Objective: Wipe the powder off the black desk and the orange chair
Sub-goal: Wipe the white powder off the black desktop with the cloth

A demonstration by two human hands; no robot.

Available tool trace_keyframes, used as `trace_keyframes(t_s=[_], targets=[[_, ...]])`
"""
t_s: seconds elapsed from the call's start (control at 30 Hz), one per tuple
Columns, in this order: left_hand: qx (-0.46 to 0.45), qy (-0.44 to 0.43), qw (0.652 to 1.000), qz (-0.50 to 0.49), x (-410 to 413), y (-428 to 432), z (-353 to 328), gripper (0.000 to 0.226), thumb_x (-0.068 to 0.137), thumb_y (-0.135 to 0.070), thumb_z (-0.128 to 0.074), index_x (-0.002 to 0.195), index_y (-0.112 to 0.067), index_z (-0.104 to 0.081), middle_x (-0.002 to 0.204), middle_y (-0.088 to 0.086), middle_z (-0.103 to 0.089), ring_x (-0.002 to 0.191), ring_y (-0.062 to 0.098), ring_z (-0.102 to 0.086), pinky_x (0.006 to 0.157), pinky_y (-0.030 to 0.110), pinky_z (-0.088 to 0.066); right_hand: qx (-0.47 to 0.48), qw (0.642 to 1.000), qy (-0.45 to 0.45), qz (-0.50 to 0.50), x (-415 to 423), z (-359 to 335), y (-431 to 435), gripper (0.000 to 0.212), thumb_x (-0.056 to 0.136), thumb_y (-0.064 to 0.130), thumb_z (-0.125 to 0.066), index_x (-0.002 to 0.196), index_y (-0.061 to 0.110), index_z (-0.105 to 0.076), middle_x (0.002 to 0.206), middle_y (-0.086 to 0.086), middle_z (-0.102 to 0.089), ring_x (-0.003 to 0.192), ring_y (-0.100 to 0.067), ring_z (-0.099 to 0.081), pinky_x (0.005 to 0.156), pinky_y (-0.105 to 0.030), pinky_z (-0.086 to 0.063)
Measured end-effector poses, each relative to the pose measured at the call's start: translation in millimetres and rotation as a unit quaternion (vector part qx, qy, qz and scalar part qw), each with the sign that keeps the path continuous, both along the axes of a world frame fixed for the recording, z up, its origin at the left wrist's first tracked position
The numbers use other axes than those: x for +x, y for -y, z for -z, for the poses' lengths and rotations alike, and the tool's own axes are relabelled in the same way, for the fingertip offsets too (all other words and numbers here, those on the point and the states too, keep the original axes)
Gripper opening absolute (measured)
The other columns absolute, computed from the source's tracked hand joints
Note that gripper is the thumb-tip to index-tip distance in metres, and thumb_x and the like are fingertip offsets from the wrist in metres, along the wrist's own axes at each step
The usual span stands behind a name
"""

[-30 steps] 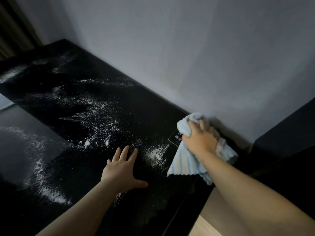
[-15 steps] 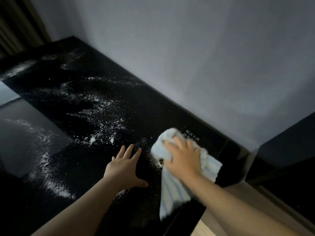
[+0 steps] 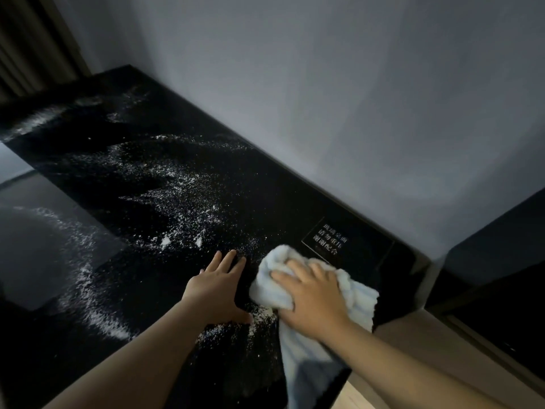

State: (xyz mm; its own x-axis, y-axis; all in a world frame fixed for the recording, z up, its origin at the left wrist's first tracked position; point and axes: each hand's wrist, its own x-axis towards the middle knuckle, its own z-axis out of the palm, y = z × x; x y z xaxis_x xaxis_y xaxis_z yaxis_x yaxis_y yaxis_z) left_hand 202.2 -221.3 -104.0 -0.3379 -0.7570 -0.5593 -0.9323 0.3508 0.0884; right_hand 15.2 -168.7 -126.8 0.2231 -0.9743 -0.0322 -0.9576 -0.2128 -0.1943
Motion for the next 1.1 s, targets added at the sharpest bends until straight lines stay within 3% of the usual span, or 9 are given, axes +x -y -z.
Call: trace_keyframes(t_s=[0.07, 0.23, 0.33, 0.43, 0.63, 0.8, 0.9, 0.97, 1.1], targets=[[0.001, -0.002, 1.0, 0.0, 0, 0, 0, 0.117, 0.07, -0.067, -0.065, 0.151, -0.027, 0.008, 0.158, -0.008, 0.018, 0.146, 0.018, 0.014, 0.112, 0.043, -0.029, -0.043, 0.998, -0.029, 0.025, -25, 3, 4, 0.056, 0.067, 0.053, -0.044, 0.122, 0.041, -0.047, 0.12, 0.003, -0.058, 0.095, -0.032, -0.061, 0.073, -0.049, -0.05], [0.004, -0.002, 1.0, 0.001, 0, 0, -1, 0.117, 0.07, -0.067, -0.065, 0.151, -0.027, 0.009, 0.158, -0.008, 0.019, 0.146, 0.017, 0.015, 0.111, 0.042, -0.032, 0.01, 0.939, -0.045, 0.341, -49, 0, 48, 0.058, 0.086, 0.048, -0.047, 0.14, 0.033, -0.03, 0.148, -0.005, -0.028, 0.121, -0.035, -0.038, 0.097, -0.048, -0.033], [0.002, -0.001, 1.0, 0.001, 0, 1, 0, 0.118, 0.069, -0.068, -0.066, 0.151, -0.027, 0.009, 0.158, -0.008, 0.018, 0.146, 0.017, 0.014, 0.111, 0.042, -0.031, 0.025, 0.984, -0.031, 0.176, -13, -3, 26, 0.054, 0.084, 0.041, -0.043, 0.137, 0.036, -0.033, 0.144, -0.002, -0.031, 0.119, -0.035, -0.04, 0.093, -0.048, -0.035], [0.002, 0.001, 1.0, 0.004, 0, 0, 0, 0.119, 0.069, -0.069, -0.065, 0.151, -0.026, 0.009, 0.158, -0.007, 0.018, 0.146, 0.018, 0.013, 0.111, 0.043, -0.03, -0.031, 0.999, 0.018, -0.026, -15, -9, -10, 0.056, 0.07, 0.048, -0.043, 0.125, 0.038, -0.047, 0.12, 0.002, -0.057, 0.098, -0.032, -0.06, 0.077, -0.046, -0.049], [0.003, 0.004, 1.0, 0.006, 0, 1, -1, 0.119, 0.069, -0.068, -0.065, 0.151, -0.027, 0.01, 0.158, -0.008, 0.02, 0.146, 0.018, 0.014, 0.11, 0.042, -0.033, 0.02, 0.925, 0.114, 0.361, -102, -28, 73, 0.072, 0.082, 0.038, -0.062, 0.144, 0.025, -0.029, 0.15, -0.011, -0.027, 0.132, -0.036, -0.032, 0.107, -0.043, -0.03], [0.007, 0.001, 1.0, 0.002, -1, 1, -1, 0.119, 0.069, -0.068, -0.066, 0.151, -0.027, 0.01, 0.157, -0.008, 0.02, 0.146, 0.019, 0.015, 0.11, 0.042, -0.032, 0.039, 0.968, -0.069, 0.239, -57, -9, 70, 0.061, 0.084, 0.04, -0.054, 0.139, 0.035, -0.027, 0.15, 0.0, -0.017, 0.127, -0.035, -0.03, 0.101, -0.044, -0.032], [0.008, 0.002, 1.0, 0.003, -1, 1, -1, 0.119, 0.069, -0.067, -0.066, 0.151, -0.027, 0.01, 0.157, -0.008, 0.02, 0.146, 0.019, 0.015, 0.111, 0.043, -0.031, 0.054, 0.992, 0.013, 0.116, -69, -20, 73, 0.057, 0.077, 0.031, -0.053, 0.133, 0.038, -0.041, 0.141, 0.006, -0.038, 0.115, -0.029, -0.045, 0.092, -0.037, -0.042], [0.001, -0.001, 1.0, 0.001, 0, 2, -1, 0.119, 0.069, -0.068, -0.066, 0.151, -0.027, 0.01, 0.157, -0.009, 0.019, 0.146, 0.018, 0.014, 0.11, 0.042, -0.032, 0.022, 0.983, 0.092, 0.156, -92, -25, 93, 0.06, 0.07, 0.036, -0.052, 0.13, 0.031, -0.049, 0.134, -0.001, -0.048, 0.114, -0.032, -0.051, 0.089, -0.037, -0.045], [0.003, 0.0, 1.0, -0.001, -1, 2, 0, 0.119, 0.068, -0.068, -0.066, 0.151, -0.028, 0.01, 0.157, -0.01, 0.019, 0.146, 0.017, 0.015, 0.109, 0.042, -0.034, 0.042, 0.959, -0.042, 0.277, -84, -11, 120, 0.058, 0.081, 0.036, -0.055, 0.135, 0.033, -0.035, 0.147, -0.002, -0.027, 0.127, -0.037, -0.032, 0.103, -0.049, -0.033]])
